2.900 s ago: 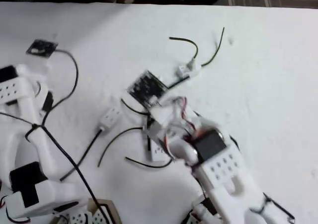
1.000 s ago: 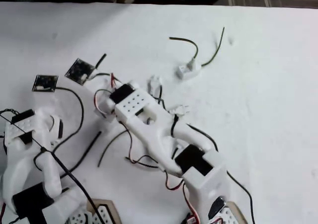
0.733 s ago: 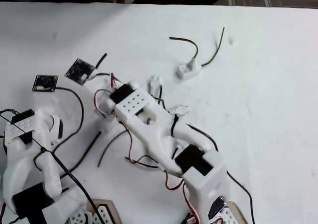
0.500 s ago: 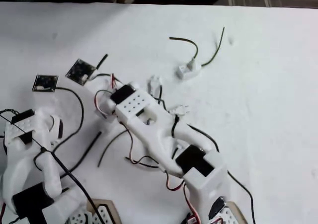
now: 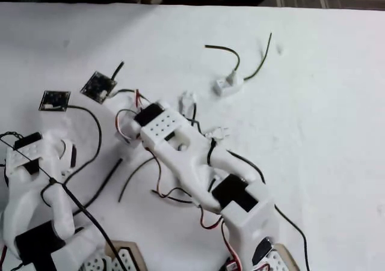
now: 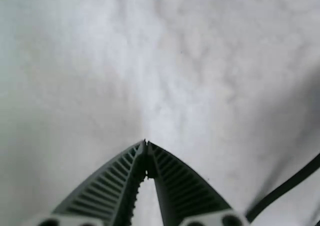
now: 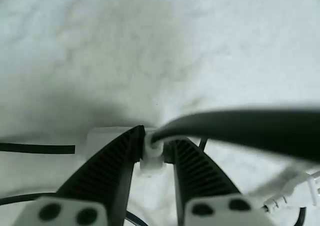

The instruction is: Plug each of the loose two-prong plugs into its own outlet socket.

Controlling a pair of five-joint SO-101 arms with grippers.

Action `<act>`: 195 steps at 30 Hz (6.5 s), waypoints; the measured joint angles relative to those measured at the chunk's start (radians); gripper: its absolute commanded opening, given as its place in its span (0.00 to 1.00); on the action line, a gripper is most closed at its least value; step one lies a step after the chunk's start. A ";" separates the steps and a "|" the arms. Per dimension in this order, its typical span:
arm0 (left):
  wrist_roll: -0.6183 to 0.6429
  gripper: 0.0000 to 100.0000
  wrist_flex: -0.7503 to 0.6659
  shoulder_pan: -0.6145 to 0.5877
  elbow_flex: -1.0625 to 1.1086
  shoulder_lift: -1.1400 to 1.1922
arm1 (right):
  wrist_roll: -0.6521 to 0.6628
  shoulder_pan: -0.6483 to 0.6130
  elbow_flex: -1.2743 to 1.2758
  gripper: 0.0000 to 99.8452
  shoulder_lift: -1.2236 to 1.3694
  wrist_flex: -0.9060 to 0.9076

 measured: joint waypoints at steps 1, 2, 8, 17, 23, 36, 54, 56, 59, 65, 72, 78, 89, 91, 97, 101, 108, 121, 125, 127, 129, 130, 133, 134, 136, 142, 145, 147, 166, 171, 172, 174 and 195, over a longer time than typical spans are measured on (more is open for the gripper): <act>0.000 0.02 0.000 0.000 0.000 0.000 | 0.000 0.000 0.000 0.02 0.000 0.000; 0.000 0.02 0.000 0.000 0.000 0.000 | 0.000 0.000 0.000 0.02 0.000 0.000; 0.000 0.02 0.000 0.000 0.000 0.000 | -0.052 0.002 0.021 0.02 -0.002 0.002; 0.000 0.02 0.000 0.000 0.000 0.000 | -0.150 0.003 0.014 0.02 -0.003 0.109; 0.000 0.02 0.000 0.000 0.000 0.000 | -0.221 0.003 0.012 0.02 -0.005 0.149; 0.000 0.02 0.000 0.000 0.000 0.000 | -0.342 0.003 0.011 0.02 -0.011 0.227; 0.000 0.02 0.000 0.000 0.000 0.000 | -0.351 -0.063 0.167 0.02 -0.069 0.241; 0.000 0.02 0.000 0.000 0.000 0.000 | -0.351 -0.063 0.245 0.02 -0.112 0.160; 0.000 0.02 0.000 0.000 0.000 0.000 | -0.351 -0.063 0.387 0.02 -0.189 0.012; 0.000 0.02 0.000 0.000 0.000 0.000 | -0.404 -0.063 0.606 0.02 -0.310 -0.206; 0.000 0.02 0.000 0.000 0.000 0.000 | -0.414 -0.064 0.698 0.02 -0.377 -0.227; 0.000 0.02 0.000 0.000 0.000 0.000 | -0.545 -0.075 0.741 0.02 -0.414 -0.222; 0.000 0.02 0.000 0.000 0.000 0.000 | -0.724 -0.077 0.764 0.02 -0.427 -0.192; 0.000 0.02 0.000 0.000 0.000 0.000 | -0.721 -0.077 0.764 0.02 -0.427 -0.192; 0.000 0.02 0.000 0.000 0.000 0.000 | -0.687 -0.077 0.764 0.02 -0.427 -0.192; 0.000 0.02 0.000 0.000 0.000 0.000 | -0.605 -0.077 0.764 0.02 -0.427 -0.204; 0.000 0.02 0.000 0.000 0.000 0.000 | -0.466 -0.074 0.787 0.02 -0.425 -0.301; 0.000 0.02 0.000 0.000 0.000 0.000 | -0.364 -0.037 0.819 0.02 -0.425 -0.391; 0.000 0.02 0.000 0.000 0.000 0.000 | -0.364 -0.037 0.819 0.02 -0.425 -0.374; 0.000 0.02 0.000 0.000 0.000 0.000 | -0.364 -0.037 0.818 0.02 -0.427 -0.356; 0.000 0.02 0.000 0.000 0.000 0.000 | -0.364 -0.037 0.804 0.02 -0.427 -0.322; 0.000 0.02 0.000 0.000 0.000 0.000 | -0.364 -0.037 0.792 0.02 -0.427 -0.301; 0.000 0.02 0.000 0.000 0.000 0.000 | -0.364 -0.037 0.755 0.02 -0.425 -0.241; 0.000 0.02 0.000 0.000 0.000 0.000 | -0.364 -0.037 0.741 0.02 -0.425 -0.224; 0.000 0.02 0.000 0.000 0.000 0.000 | -0.364 -0.035 0.720 0.02 -0.423 -0.189; 0.000 0.02 0.000 0.000 0.000 0.000 | -0.364 -0.035 0.709 0.02 -0.425 -0.133; 0.000 0.02 0.000 0.000 0.000 0.000 | -0.364 -0.035 0.709 0.02 -0.425 -0.130; 0.000 0.02 0.000 0.000 0.000 0.000 | -0.364 -0.035 0.727 0.02 -0.445 -0.137; 0.000 0.02 0.000 0.000 0.000 0.000 | -0.319 -0.055 1.057 0.02 -0.707 -0.338; 0.000 0.02 0.000 0.000 0.000 0.000 | -0.319 -0.055 1.057 0.02 -0.707 -0.336; 0.000 0.02 0.000 0.000 0.000 0.000 | -0.319 -0.055 1.057 0.02 -0.706 -0.336; 0.000 0.02 0.000 0.000 0.000 0.000 | -0.319 -0.055 1.054 0.02 -0.698 -0.333; 0.000 0.02 0.000 0.000 0.000 0.000 | -0.319 -0.072 0.987 0.02 -0.672 -0.132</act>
